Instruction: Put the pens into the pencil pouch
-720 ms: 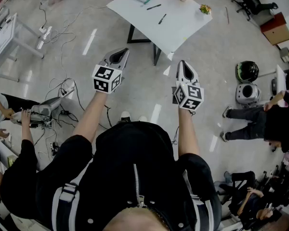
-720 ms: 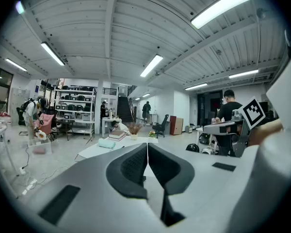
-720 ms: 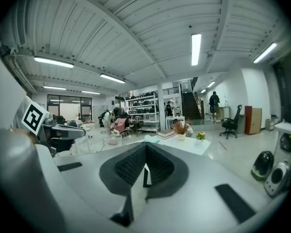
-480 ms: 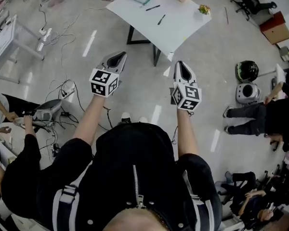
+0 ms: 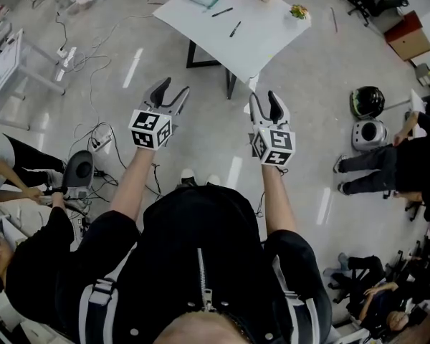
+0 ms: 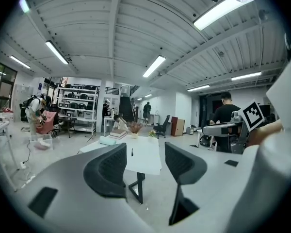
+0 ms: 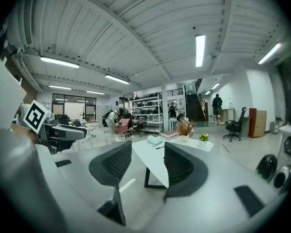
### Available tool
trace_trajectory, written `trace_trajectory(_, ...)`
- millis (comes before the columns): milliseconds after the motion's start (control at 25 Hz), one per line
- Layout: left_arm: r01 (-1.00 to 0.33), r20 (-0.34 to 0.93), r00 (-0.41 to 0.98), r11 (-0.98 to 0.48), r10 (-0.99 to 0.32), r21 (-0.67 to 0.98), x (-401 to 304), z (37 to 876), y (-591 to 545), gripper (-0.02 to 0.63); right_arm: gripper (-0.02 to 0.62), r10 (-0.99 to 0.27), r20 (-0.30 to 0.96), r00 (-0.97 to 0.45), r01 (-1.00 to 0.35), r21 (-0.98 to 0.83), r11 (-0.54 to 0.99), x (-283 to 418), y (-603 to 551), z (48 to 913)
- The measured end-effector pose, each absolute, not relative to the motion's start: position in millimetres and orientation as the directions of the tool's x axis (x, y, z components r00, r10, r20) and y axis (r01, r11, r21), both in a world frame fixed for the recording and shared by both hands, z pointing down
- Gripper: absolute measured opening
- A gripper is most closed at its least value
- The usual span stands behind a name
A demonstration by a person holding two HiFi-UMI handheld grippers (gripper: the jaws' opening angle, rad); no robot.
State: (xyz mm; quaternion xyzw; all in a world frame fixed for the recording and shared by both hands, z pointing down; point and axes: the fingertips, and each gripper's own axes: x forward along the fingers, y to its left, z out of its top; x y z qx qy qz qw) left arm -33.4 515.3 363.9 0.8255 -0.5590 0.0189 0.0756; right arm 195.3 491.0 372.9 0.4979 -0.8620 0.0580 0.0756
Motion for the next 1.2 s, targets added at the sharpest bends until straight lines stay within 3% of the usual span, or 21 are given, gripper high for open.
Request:
trace_trajectory(720, -0.945, 0.15, 0.327, -0.317, -0.933, 0.086, -1.8, 366.8, 524.3, 0.249, 0.236, -0.803, 0.189, -0.565, -0.82, -0.021, 0.572, 207.0, 474.9, 377.4)
trace_trajectory(1200, -0.937, 0.155, 0.341, -0.322, -0.927, 0.134, -32.3, 392.9, 440.3, 0.249, 0.233, -0.808, 0.236, -0.54, -0.838, -0.056, 0.543, 178.8, 400.9, 403.5)
